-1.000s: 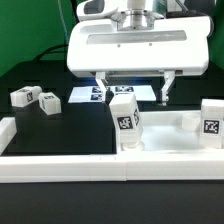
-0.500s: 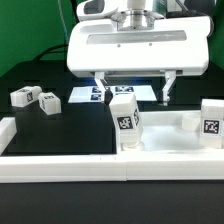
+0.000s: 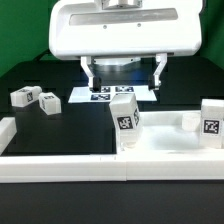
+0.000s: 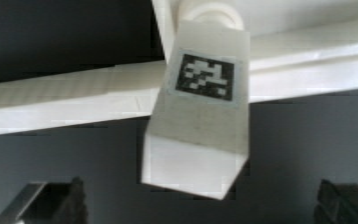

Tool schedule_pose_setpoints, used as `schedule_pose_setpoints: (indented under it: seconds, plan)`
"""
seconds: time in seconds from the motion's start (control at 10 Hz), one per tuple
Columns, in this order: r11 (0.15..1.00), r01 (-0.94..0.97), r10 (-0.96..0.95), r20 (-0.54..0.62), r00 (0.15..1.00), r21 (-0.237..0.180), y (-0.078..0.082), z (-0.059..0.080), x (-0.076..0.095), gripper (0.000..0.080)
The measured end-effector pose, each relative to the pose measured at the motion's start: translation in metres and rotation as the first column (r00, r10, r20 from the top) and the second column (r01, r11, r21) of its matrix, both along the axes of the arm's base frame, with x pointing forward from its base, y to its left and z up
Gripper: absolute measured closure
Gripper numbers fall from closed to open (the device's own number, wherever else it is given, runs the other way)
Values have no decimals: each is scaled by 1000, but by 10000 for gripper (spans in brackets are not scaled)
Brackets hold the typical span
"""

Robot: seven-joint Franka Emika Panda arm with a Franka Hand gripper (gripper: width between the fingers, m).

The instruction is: Assemble square table

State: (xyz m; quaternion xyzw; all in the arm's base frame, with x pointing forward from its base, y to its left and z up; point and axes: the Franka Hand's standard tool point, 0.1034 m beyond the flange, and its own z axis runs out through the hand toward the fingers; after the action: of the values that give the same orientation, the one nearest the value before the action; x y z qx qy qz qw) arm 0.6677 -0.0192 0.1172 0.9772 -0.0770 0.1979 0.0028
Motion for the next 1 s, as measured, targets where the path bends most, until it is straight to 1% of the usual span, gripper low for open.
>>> schedule_pose_setpoints:
  seconds: [0.2,0.3,0.4,0.5,0.6,0.7,0.8,1.0]
  plan:
    - [1000,4,-4,-5,1000,4,0,0,0,150]
    - [1000,11,-10,-57,998,23,-1,-4,-5,150]
    - [995,44,-26,-201,979,88,-6,-6,-12,150]
    - [988,67,-21,-315,949,136,-8,-4,-12,150]
    - [983,82,-12,-387,922,165,-8,-9,-12,150]
    - [976,101,7,-491,871,192,-5,-14,-19,150]
    - [976,107,6,-511,860,190,-3,-15,-11,150]
    - [976,106,3,-503,864,188,-4,-16,-10,150]
